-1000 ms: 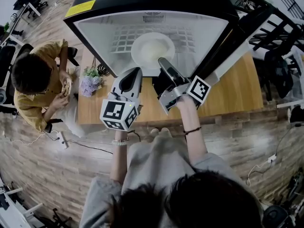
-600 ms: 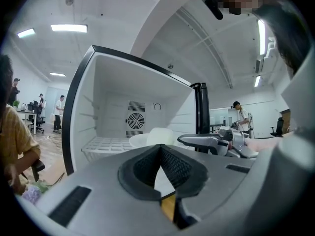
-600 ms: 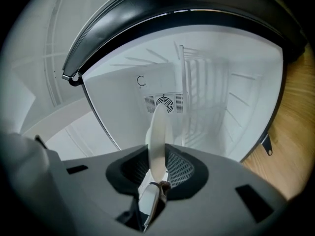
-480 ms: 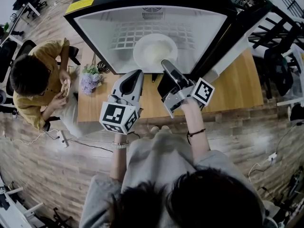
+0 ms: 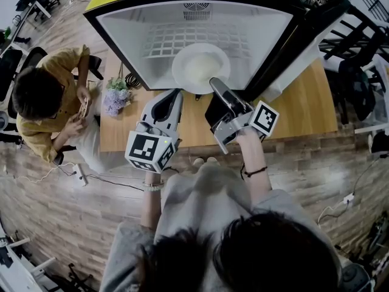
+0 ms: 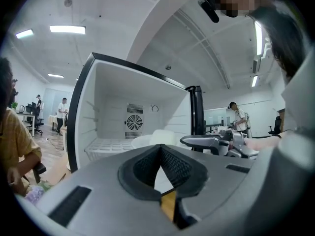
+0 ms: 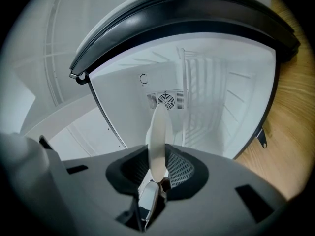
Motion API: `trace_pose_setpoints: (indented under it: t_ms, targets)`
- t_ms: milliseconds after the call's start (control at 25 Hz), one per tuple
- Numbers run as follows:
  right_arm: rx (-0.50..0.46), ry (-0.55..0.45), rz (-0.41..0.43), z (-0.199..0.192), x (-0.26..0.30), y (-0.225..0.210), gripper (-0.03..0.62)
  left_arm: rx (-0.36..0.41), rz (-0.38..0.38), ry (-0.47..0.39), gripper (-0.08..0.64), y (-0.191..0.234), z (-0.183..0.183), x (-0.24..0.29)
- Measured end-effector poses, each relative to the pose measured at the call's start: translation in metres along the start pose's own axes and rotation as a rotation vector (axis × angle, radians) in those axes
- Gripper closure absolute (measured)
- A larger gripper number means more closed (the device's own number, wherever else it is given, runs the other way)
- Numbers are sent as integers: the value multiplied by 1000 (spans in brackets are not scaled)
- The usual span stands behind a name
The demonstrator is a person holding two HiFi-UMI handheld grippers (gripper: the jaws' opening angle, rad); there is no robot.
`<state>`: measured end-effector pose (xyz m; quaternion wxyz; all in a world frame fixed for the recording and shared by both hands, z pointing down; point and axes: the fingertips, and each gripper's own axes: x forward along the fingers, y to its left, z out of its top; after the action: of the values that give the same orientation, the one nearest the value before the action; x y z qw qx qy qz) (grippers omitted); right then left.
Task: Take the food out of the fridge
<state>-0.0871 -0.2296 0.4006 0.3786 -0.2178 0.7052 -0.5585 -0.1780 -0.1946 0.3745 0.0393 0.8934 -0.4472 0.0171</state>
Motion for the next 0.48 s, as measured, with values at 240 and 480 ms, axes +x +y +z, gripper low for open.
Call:
trace_pose_setpoints:
  t_ms: [240,480]
  targets:
    - [6,10,-5,-6,-16,0,511,2,0,-1,552,0,2,-5]
    - [7,6,-4,-5,-19,-1,511,-4,-1,-3,552,1,0,-8]
